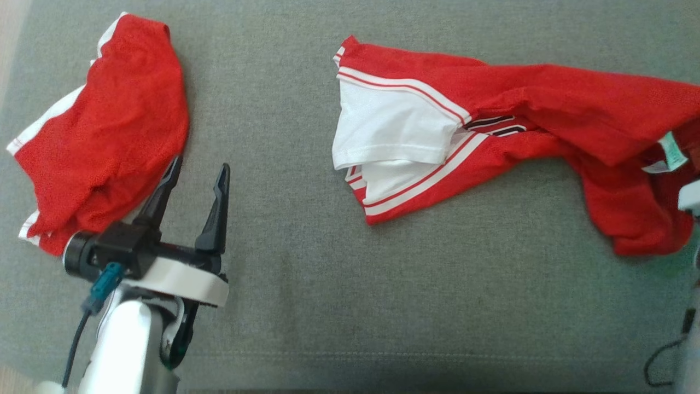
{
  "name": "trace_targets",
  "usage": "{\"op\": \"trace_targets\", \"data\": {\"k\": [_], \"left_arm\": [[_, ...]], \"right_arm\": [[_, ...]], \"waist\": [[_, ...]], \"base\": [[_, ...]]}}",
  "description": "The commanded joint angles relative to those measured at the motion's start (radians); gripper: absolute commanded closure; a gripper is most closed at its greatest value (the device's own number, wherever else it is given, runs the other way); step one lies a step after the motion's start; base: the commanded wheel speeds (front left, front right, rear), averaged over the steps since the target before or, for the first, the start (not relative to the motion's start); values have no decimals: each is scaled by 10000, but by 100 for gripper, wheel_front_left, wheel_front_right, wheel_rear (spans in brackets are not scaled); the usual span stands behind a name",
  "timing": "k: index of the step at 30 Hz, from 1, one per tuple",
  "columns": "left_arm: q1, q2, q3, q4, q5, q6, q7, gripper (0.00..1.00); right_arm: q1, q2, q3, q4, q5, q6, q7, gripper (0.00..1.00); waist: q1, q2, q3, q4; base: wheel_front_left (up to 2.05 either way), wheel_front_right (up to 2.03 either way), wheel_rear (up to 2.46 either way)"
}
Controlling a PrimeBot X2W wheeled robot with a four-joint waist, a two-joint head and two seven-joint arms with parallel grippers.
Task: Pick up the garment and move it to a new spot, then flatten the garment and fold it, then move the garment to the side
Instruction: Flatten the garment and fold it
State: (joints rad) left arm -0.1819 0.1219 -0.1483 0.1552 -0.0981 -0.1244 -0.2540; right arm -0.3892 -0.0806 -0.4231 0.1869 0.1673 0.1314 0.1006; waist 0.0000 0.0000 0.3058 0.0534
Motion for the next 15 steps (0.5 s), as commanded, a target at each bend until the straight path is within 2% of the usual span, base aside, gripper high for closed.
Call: {"op": "trace_targets", "data": {"k": [1,10,11,12,13,15], "left_arm": [[-475,125,297,-381,23,-32,-78,0],[-616,127,157,-384,-19,-45,-78,0],[-615,126,147,-377,-21,-46,-78,0],[-608,127,139,-366,-23,-47,-78,0],[-597,129,130,-355,-25,-48,-78,0],[-552,127,107,-321,-24,-49,-78,0]], "right_arm": [[-574,-334,234,39,-21,-7,76,100],[-1173,-772,609,2256,-630,-7,-34,100],[-1180,-758,595,2434,-697,-7,-107,69],[-1170,-750,571,2577,-759,-7,-210,18],[-1123,-778,548,2715,-881,-7,-296,0],[-990,-745,385,2906,-924,-7,-506,0]], "waist": [[0,0,130,90],[0,0,379,264],[0,0,369,267],[0,0,354,264],[0,0,328,262],[0,0,232,262]], "base": [[0,0,0],[0,0,0],[0,0,0],[0,0,0],[0,0,0],[0,0,0]]}}
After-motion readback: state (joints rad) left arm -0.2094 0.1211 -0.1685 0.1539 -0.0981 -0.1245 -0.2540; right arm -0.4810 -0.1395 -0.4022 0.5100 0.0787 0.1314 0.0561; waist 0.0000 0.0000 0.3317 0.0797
